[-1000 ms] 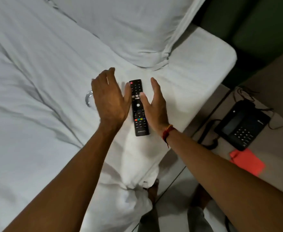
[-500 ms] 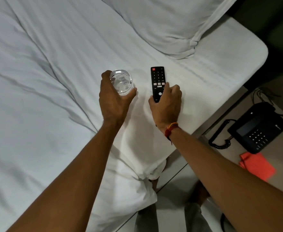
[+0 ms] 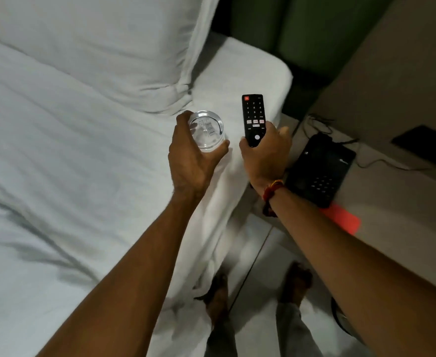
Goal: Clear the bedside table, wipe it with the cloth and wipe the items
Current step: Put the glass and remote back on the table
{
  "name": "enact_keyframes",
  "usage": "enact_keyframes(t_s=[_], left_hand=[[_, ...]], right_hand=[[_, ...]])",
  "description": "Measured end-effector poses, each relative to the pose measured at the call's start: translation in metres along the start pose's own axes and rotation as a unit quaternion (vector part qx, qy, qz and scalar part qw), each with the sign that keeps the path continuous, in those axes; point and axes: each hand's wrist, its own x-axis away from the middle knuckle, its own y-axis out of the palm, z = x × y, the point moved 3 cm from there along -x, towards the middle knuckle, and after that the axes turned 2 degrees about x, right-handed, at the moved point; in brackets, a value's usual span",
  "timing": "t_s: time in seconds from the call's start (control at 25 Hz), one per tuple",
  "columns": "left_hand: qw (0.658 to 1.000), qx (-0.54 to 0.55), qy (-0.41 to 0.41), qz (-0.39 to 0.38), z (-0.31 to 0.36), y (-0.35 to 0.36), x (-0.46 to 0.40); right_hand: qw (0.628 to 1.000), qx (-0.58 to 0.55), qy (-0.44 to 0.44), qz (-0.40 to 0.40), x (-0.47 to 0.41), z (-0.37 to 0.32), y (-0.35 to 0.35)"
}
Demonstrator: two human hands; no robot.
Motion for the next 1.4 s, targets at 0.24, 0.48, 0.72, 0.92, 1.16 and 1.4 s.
enact_keyframes(t_s=[0.24, 0.48, 0.72, 0.92, 1.16, 1.4], left_hand=[[0.983, 0.022, 0.071, -0.170, 0.085, 0.189, 0.057], [0.958, 0.008, 0.081, -0.277, 0.101, 0.342, 0.143], [0.925, -0.021, 0.073, -0.371, 0.079, 0.455, 0.205], [0.912, -0.050, 0.083, -0.398, 0.056, 0.505, 0.222], [0.922, -0.058, 0.092, -0.371, 0.042, 0.520, 0.227], [0.901, -0.038, 0.018, -0.431, 0.036, 0.518, 0.226]], right_hand=[[0.986, 0.018, 0.145, 0.078, -0.070, 0.168, -0.118], [0.951, 0.056, 0.278, 0.120, -0.078, 0.340, -0.197], [0.931, 0.093, 0.338, 0.103, -0.076, 0.457, -0.206], [0.923, 0.110, 0.357, 0.089, -0.080, 0.508, -0.192], [0.923, 0.086, 0.365, 0.085, -0.081, 0.525, -0.175], [0.927, 0.129, 0.345, 0.075, -0.076, 0.526, -0.177]])
